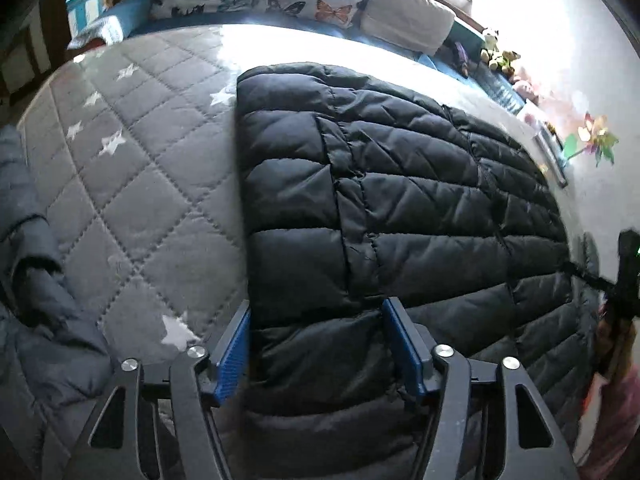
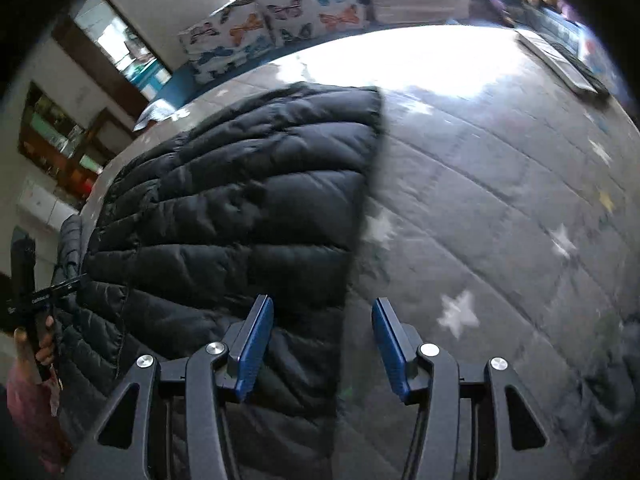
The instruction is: Fold large clothes
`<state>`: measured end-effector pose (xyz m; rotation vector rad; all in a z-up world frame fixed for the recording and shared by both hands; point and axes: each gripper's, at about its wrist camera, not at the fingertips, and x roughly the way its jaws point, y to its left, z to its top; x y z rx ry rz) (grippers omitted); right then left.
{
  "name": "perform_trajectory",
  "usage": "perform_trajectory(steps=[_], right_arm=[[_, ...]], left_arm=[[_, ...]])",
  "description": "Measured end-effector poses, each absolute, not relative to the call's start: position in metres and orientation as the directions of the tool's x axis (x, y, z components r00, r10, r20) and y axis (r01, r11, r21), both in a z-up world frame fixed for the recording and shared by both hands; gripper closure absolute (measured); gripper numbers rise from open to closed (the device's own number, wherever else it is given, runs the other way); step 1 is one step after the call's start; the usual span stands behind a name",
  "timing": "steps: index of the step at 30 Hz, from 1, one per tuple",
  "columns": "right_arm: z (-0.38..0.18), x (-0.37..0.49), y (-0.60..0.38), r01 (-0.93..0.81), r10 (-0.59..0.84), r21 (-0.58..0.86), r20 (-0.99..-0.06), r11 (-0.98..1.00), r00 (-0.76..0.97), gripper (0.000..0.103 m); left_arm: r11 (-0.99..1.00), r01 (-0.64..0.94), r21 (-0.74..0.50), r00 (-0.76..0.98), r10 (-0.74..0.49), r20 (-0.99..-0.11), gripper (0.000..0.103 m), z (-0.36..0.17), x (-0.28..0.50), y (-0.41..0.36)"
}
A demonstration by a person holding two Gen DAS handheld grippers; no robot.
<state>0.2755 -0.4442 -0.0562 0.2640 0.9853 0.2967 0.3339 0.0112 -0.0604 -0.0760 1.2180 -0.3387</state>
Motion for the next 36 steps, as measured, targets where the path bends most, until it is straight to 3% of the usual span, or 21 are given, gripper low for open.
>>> perform_trajectory(steps=[3, 6, 10, 14, 18, 28, 36], right_arm=[[-0.055, 0.284, -0.425, -0.145, 0.314, 0.279, -0.792, 0.949, 0.523, 0.071], [-0.042, 0.288, -0.411, -0.155, 0.238, 0.182, -0.790, 0.971, 0.565, 0.085], [-0.028, 0.297, -0.404, -0.150, 0.189, 0.121, -0.758, 0.981, 0.624, 0.086], [-0.040, 0.301, -0.402, -0.149, 0.154, 0.084, -0.815, 0.985, 0.558, 0.078], [-0.013, 0.263, -0.414, -0.152, 0.165, 0.095, -0.818, 0.984, 0.551, 0.077], [0.037, 0.145, -0.381, -0.337, 0.205, 0.012, -0.815, 0.941, 0.542, 0.075], [0.019, 0.087, -0.312, -0.542, 0.263, -0.053, -0.832, 0.839, 0.489, 0.075]], left_arm=[[0.951, 0.231, -0.207, 0.340, -0.278, -0.898, 0.064, -0.059, 0.337, 0.005], [0.955, 0.222, -0.197, 0.385, -0.271, -0.882, 0.074, -0.048, 0.341, 0.007], [0.965, 0.212, -0.157, 0.435, -0.237, -0.869, 0.074, -0.048, 0.349, 0.010], [0.973, 0.207, -0.098, 0.434, -0.181, -0.883, 0.063, -0.049, 0.343, 0.005], [0.973, 0.224, -0.055, 0.442, -0.152, -0.884, 0.062, -0.034, 0.320, 0.000], [0.871, 0.485, -0.080, 0.419, -0.312, -0.853, 0.062, 0.014, 0.172, -0.027], [0.719, 0.683, -0.128, 0.300, -0.437, -0.848, 0.058, 0.002, 0.069, -0.073]])
